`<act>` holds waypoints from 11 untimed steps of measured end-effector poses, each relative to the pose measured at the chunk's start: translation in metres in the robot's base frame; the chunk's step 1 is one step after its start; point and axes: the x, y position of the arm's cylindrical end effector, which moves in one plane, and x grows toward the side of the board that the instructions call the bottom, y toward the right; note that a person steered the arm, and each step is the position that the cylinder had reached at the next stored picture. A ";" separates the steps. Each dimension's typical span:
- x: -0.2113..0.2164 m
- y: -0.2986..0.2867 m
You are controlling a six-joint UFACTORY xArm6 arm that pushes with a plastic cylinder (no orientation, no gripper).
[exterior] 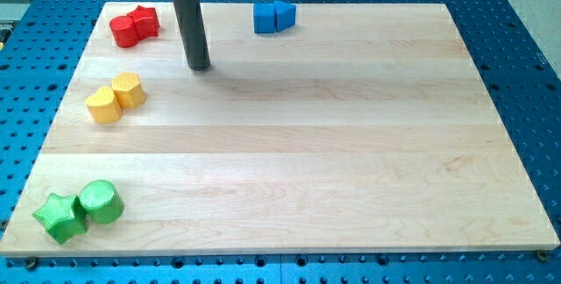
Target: Touch your arm to the left of the yellow heart
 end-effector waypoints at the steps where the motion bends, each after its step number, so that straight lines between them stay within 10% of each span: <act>1: 0.000 -0.025; 6: 0.020 -0.186; 11: 0.117 -0.172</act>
